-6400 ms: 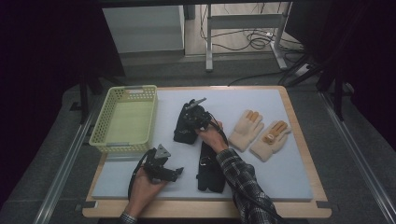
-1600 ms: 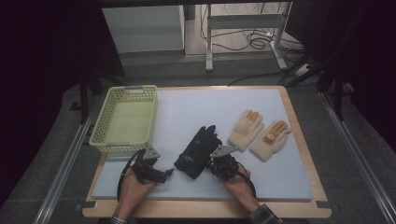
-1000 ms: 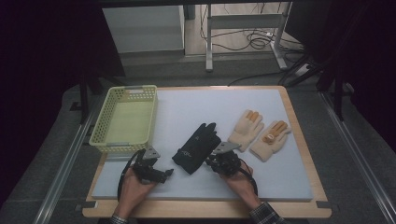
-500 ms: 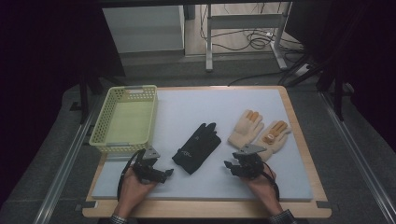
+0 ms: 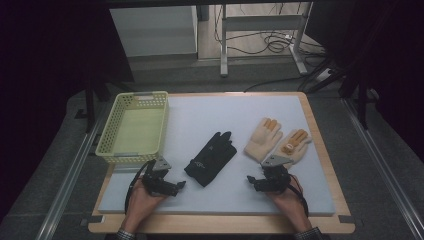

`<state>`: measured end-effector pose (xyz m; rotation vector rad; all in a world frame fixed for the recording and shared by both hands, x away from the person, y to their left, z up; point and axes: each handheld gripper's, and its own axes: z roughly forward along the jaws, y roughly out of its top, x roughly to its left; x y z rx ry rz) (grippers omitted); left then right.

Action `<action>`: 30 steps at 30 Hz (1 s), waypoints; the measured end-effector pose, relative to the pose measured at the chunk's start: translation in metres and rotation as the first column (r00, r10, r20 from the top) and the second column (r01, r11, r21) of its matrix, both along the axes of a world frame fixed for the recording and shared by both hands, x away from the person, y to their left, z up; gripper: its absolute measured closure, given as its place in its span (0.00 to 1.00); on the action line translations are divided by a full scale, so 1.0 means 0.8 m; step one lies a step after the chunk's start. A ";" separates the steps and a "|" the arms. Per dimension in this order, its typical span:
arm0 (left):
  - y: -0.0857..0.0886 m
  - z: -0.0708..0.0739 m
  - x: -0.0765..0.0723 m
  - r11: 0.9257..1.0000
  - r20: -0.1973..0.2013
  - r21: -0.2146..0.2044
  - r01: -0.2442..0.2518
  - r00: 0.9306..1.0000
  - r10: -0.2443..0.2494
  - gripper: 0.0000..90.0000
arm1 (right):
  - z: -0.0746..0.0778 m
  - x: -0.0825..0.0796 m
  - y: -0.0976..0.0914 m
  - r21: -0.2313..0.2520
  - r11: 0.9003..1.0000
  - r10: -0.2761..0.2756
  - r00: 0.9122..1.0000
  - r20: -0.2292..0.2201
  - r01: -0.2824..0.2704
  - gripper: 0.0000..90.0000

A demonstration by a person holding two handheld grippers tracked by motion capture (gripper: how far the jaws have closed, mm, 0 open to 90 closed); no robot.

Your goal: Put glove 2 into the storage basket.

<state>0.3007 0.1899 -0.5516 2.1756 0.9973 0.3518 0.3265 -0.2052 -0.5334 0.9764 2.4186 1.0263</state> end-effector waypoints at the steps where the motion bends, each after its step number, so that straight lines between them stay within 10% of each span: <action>1: 0.000 0.000 0.000 1.000 0.000 0.000 0.001 1.000 -0.001 0.05 | 0.000 0.000 0.000 0.000 1.000 -0.002 1.000 0.000 0.002 0.29; 17: -0.022 0.036 0.000 0.996 -0.018 -0.057 0.075 0.997 -0.076 0.00 | -0.001 0.000 0.000 -0.002 1.000 -0.008 1.000 0.004 0.008 0.28; 30: -0.081 0.061 0.052 0.994 -0.039 -0.033 0.109 0.993 -0.110 0.00 | -0.001 0.000 0.000 -0.005 1.000 -0.010 1.000 0.006 0.010 0.27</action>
